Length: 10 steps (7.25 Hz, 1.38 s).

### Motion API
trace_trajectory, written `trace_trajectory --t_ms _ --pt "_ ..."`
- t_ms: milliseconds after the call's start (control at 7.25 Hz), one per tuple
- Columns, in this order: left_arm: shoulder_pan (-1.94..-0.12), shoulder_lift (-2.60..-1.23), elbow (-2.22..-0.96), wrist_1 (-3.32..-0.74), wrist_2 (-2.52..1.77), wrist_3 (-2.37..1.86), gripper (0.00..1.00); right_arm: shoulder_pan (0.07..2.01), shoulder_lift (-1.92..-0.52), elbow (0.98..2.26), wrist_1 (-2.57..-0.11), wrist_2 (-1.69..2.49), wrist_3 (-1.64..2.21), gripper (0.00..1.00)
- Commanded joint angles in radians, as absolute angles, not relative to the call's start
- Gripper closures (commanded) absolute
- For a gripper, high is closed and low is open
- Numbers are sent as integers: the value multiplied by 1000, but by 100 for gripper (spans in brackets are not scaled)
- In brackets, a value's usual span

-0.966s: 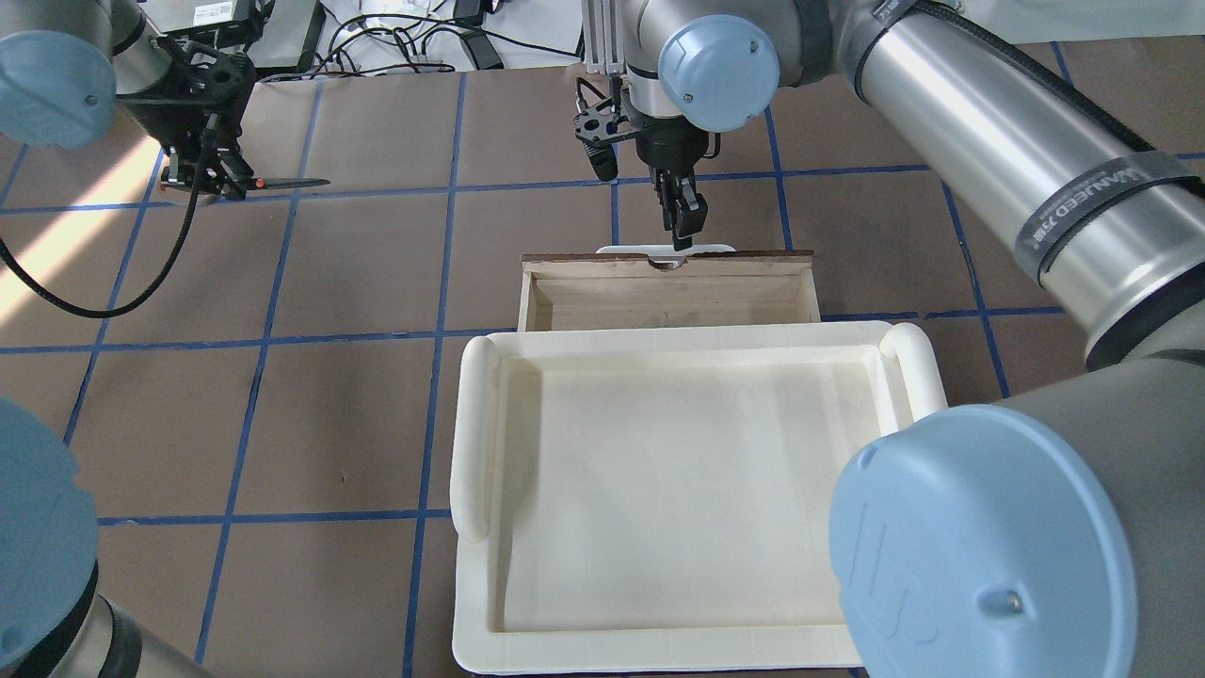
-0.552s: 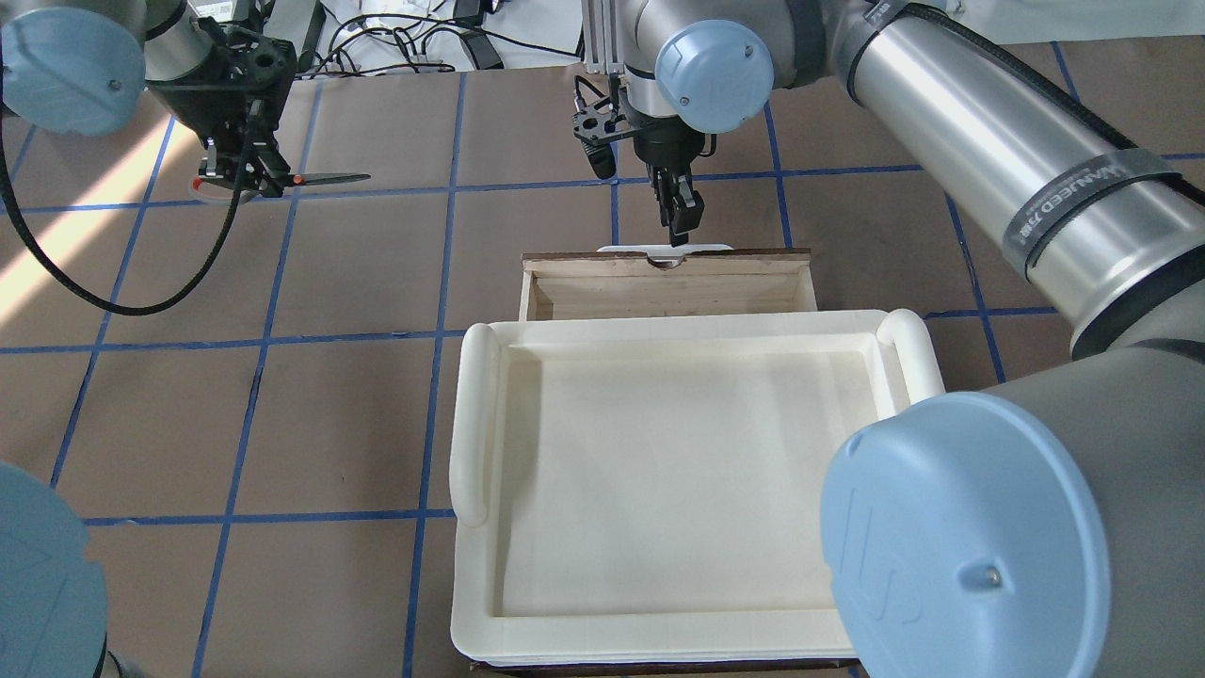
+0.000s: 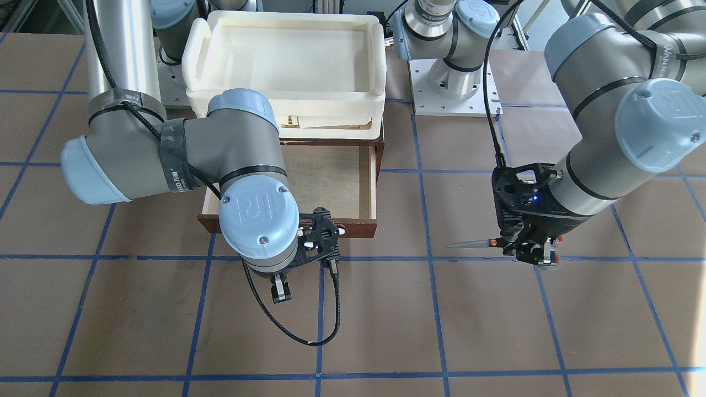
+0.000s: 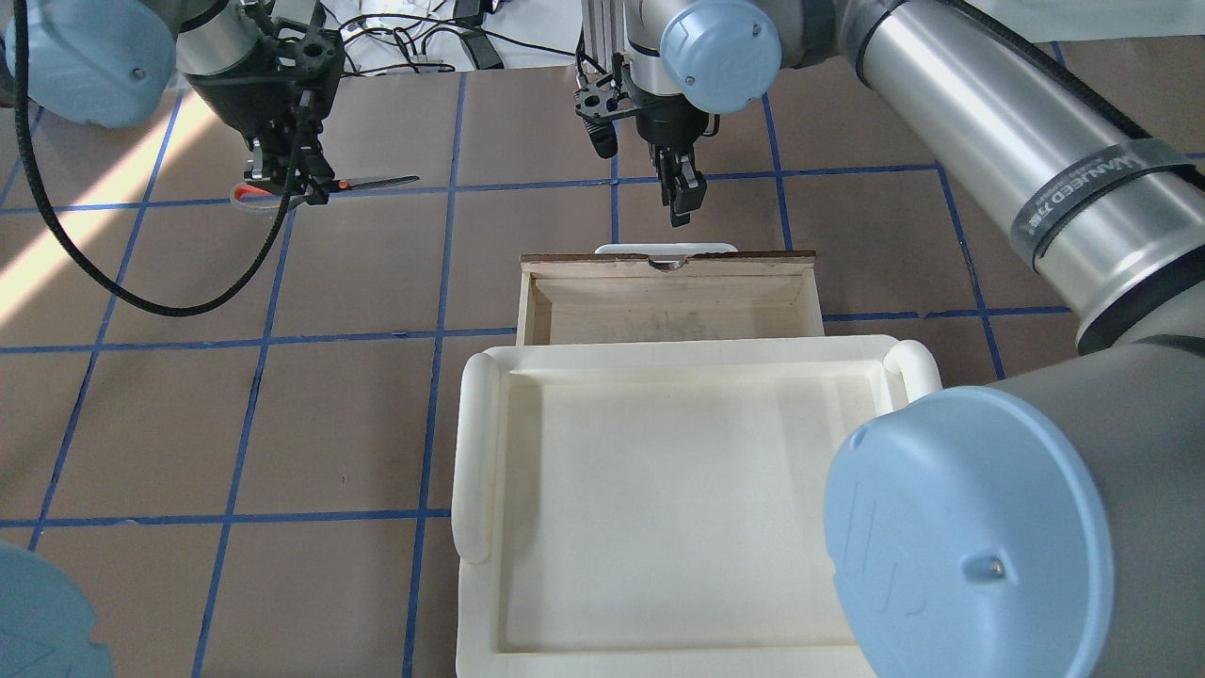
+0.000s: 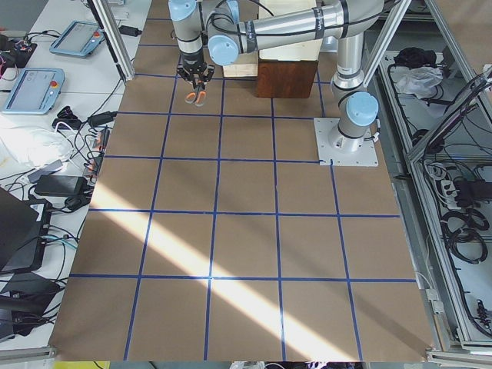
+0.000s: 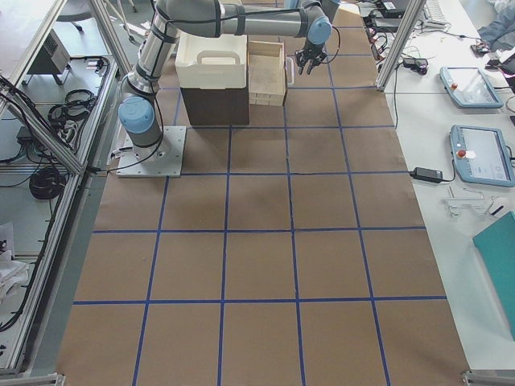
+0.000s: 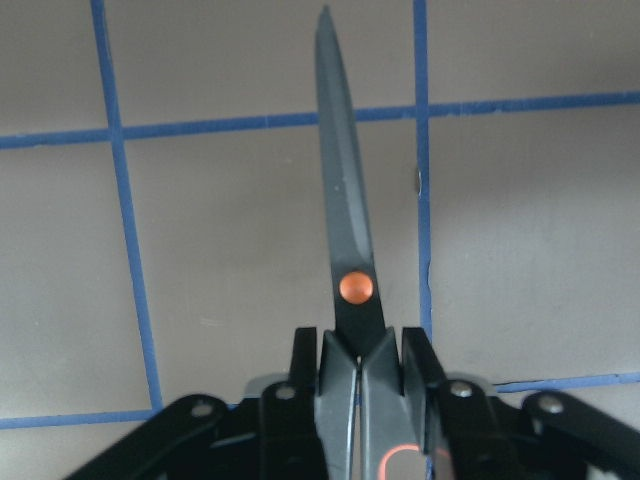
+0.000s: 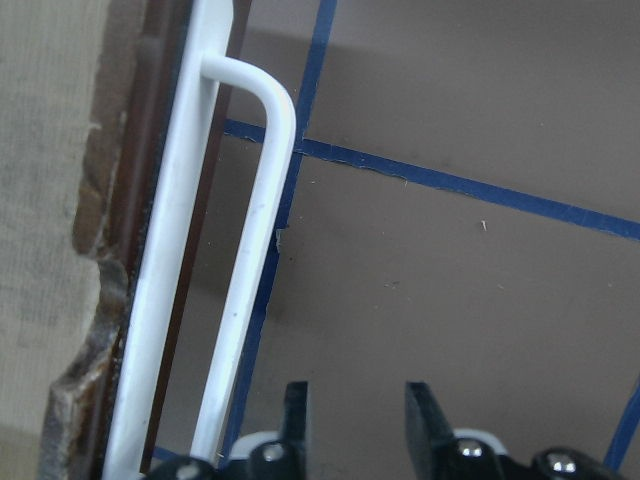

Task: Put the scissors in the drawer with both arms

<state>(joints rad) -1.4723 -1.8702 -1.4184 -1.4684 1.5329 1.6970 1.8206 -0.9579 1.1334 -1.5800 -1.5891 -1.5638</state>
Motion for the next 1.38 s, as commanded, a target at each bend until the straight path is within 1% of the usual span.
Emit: trace_trajectory --t_ms 0,138,414,552,828,1103,1241 --pt "-1558 -1865 -1419 -1480 1528 1599 100 1786 -1052 1146 -1566 -1579 -1452 29" --pt "-1603 -1861 -1419 -1480 1531 1519 100 1767 -1124 1184 -1543 -1574 -1319 1" --pt "-1725 -1855 -1420 -1483 1528 1361 100 1737 -1298 1325 -1555 -1574 -1209 0" --pt "-1794 -1853 -1436 -1483 1522 1241 100 1700 -1374 1357 -1542 -1575 -1065 0" --pt "-1894 -1862 -1443 -1474 1522 1095 100 1664 -1478 1399 -1436 -1583 -909 0" --pt "-1980 -1868 -1448 -1473 1522 1049 100 1667 -1564 1416 -1368 -1577 -559 0" --pt "-2002 -1873 -1472 -1454 1508 1004 100 1669 -1575 1430 -1374 -1589 -417 0"
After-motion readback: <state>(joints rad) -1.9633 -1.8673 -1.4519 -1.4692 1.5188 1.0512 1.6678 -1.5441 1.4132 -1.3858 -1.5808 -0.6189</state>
